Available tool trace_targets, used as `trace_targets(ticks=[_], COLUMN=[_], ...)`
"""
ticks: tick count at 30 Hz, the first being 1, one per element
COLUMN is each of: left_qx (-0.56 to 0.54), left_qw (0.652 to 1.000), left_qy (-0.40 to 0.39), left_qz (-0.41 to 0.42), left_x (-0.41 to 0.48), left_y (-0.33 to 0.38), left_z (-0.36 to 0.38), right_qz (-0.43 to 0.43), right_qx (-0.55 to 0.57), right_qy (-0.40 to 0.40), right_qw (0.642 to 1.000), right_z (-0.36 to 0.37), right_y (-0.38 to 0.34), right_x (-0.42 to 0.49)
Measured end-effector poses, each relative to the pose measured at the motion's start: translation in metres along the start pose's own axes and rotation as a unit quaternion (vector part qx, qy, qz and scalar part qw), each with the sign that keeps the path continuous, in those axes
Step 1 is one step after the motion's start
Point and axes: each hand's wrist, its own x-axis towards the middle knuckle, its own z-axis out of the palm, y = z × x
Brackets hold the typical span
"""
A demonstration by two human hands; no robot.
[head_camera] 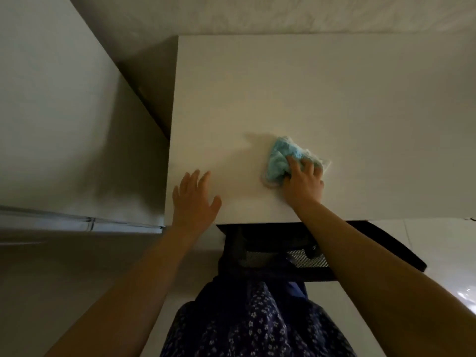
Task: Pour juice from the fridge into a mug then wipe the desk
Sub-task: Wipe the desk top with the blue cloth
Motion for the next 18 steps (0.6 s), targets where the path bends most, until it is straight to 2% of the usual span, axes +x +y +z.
trace_targets(ticks=[4,8,18], left_qx=[0.036,0.051,0.016], left_qw=[0.999,0.998,0.999], left_qy=[-0.031,-0.029,-0.005], left_qz=[0.015,0.038,0.039], left_x=[0.024,0.040,0.042], left_y=[-0.010,-0.017,-0.018], left_z=[0.005,0.009,0.015], right_qz=[-0.035,-0.093,-0.189], right_qx=[-0.022,-0.034,-0.090], right_qy=[-0.007,-0.028,-0.038], right_qw=[0.999,0.995,0.977], right_z=[0.013,0.025,0.035], right_y=[-0.038,-0.063,-0.061], right_x=[-0.006,-0.012,-0.031])
